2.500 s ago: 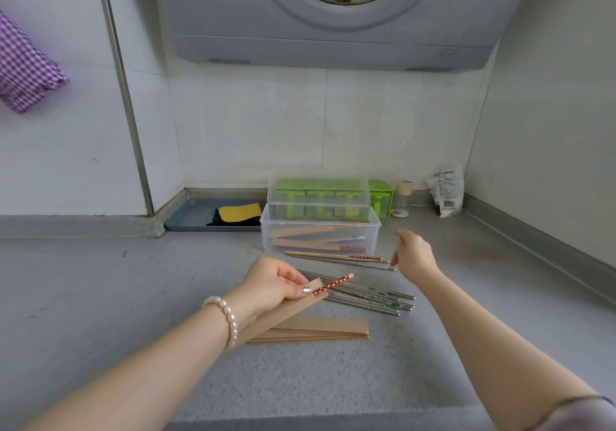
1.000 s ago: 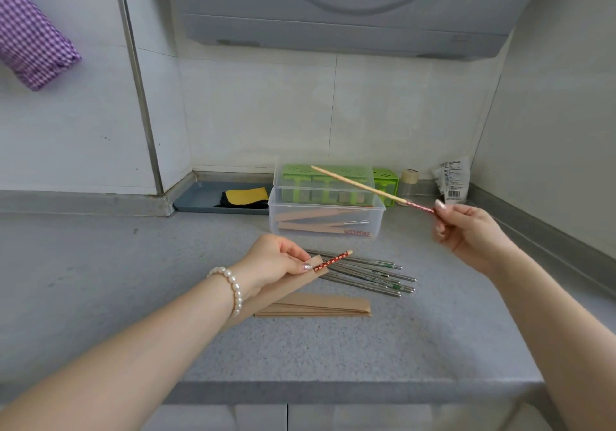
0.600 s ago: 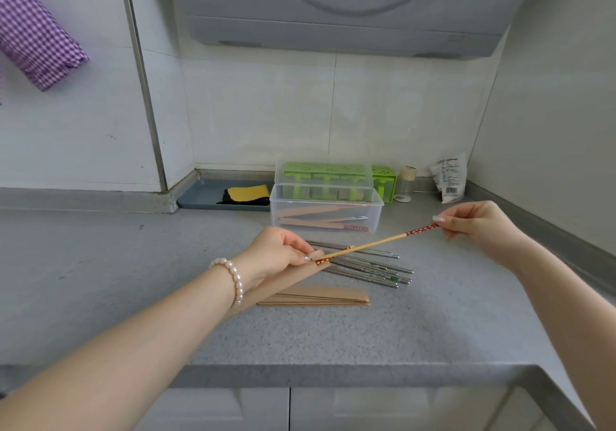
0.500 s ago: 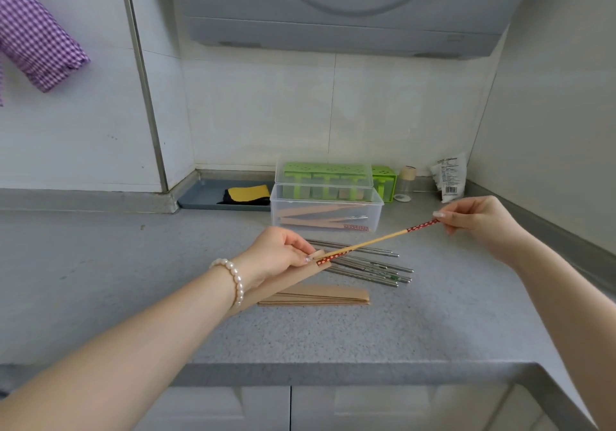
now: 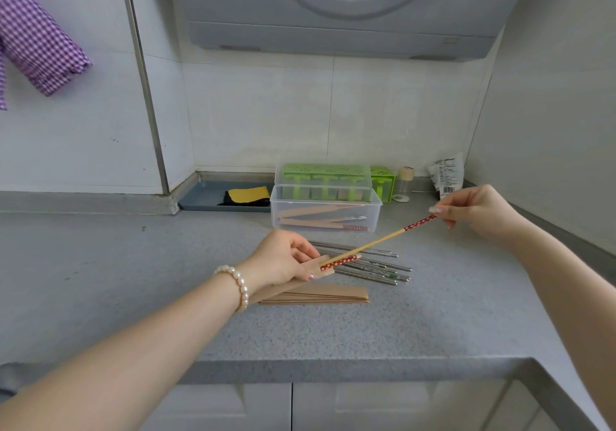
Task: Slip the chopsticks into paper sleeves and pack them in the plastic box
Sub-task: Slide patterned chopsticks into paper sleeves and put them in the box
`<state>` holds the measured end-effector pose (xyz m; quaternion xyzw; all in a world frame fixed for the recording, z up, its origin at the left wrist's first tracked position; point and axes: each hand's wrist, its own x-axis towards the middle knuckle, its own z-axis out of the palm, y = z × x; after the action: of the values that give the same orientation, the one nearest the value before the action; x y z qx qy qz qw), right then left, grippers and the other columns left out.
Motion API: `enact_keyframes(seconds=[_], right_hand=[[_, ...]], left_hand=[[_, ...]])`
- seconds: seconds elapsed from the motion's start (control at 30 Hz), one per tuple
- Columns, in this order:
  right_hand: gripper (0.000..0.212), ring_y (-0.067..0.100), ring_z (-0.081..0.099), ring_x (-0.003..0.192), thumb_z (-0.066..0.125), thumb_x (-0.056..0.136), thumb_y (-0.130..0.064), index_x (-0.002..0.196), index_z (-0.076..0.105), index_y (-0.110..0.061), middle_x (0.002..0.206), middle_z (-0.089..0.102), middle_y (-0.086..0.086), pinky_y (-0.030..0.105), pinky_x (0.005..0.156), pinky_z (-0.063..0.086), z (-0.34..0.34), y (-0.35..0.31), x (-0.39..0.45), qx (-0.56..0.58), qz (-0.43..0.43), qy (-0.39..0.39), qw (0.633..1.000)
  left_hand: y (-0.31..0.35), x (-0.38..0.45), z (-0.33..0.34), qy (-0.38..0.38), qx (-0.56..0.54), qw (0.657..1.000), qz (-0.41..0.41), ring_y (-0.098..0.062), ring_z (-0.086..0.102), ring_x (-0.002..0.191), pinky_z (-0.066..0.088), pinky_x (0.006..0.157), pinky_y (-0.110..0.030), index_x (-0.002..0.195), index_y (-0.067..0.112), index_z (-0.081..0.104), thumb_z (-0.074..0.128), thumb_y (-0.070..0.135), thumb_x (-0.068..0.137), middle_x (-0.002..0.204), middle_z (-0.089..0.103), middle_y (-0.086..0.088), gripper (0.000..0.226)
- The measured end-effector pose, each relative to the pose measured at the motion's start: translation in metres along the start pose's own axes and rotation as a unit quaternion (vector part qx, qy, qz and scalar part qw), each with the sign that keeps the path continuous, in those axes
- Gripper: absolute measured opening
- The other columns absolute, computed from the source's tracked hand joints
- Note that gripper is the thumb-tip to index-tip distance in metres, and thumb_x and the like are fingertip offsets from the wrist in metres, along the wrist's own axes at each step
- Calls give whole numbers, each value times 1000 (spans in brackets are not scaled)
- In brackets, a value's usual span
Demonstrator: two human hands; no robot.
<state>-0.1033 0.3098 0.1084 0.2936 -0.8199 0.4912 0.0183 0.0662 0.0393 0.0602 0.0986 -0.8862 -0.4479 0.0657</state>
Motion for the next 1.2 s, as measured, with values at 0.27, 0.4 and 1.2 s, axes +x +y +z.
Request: enact_keyframes(seconds=[0.27,0.4,1.2], right_hand=[[25,3,67,75,49,93,-28,98,70,-14,80,75,-7,22,73,48,43,-4,-7,7,24,-55,998],[49,14,62,104,29,95,-44,127,53,-15,117,65,-3,31,90,49,73,-12,-20,47,22,-80,995],[50,18,64,103,27,96,-48,127,54,-19,122,63,5,42,98,46,128,-16,-25,187,46,-31,981]], left_hand=[[14,-4,6,-2,-34,999,17,-12,68,82,54,78,-25,85,18,68,78,1,69,84,73,0,26],[13,-2,9,16,-55,998,-2,-13,68,80,55,79,-28,81,17,67,78,-1,67,81,73,-1,26],[3,6,7,65,-160,984,-46,-22,68,88,54,86,-37,79,13,68,78,-4,65,83,73,-6,24]])
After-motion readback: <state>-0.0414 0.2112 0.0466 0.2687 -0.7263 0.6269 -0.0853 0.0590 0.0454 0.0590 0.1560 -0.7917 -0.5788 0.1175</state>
